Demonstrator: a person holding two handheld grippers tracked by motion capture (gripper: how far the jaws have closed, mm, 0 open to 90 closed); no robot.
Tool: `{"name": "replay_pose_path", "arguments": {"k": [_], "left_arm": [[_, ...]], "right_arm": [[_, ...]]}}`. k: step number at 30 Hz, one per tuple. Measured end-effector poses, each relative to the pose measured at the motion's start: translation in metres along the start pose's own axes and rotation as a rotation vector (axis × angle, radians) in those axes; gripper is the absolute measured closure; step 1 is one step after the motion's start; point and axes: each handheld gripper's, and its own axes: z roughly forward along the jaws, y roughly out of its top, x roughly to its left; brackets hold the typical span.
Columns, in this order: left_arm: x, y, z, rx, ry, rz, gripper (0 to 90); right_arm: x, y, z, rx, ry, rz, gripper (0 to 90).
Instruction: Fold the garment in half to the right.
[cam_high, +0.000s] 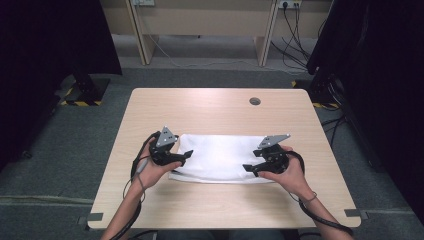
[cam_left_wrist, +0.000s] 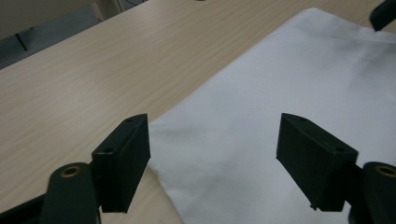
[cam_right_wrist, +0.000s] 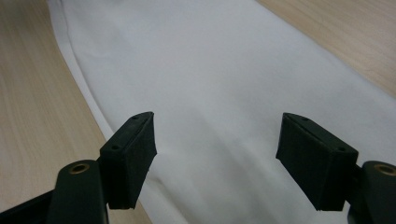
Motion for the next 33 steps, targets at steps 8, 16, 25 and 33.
{"name": "replay_pose_path", "arguments": {"k": [8,16,25,33], "left_arm": [[0.035,-0.006,0.039,0.108,-0.004,-0.095,45.5],[0.038,-0.02,0.043,0.151,-0.067,-0.122,52.9],[0.034,-0.025,0.051,0.184,-0.107,-0.104,60.0],[0.027,-0.024,0.055,0.207,-0.1,-0.038,71.7]], "right_arm": [[0.001,0.003,-0.001,-0.003,-0.001,-0.003,28.1],[0.003,0.007,-0.001,0.004,-0.002,-0.018,28.1],[0.008,0.011,0.002,0.013,0.003,-0.036,28.1],[0.01,0.015,0.0,0.013,0.001,-0.047,28.1]]}}
